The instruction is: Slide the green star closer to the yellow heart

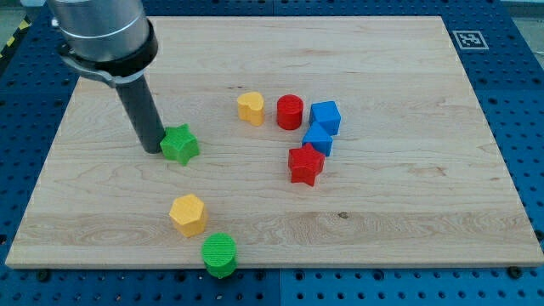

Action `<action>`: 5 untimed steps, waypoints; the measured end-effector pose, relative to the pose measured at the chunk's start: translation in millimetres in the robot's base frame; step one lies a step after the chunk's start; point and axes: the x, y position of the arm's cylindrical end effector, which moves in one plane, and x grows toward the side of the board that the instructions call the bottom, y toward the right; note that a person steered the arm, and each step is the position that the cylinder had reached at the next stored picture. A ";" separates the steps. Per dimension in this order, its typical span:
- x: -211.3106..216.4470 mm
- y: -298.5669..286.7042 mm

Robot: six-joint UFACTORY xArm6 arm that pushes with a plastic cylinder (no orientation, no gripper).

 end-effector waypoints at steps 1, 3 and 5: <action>24.8 5.3; 7.9 17.3; -6.9 24.2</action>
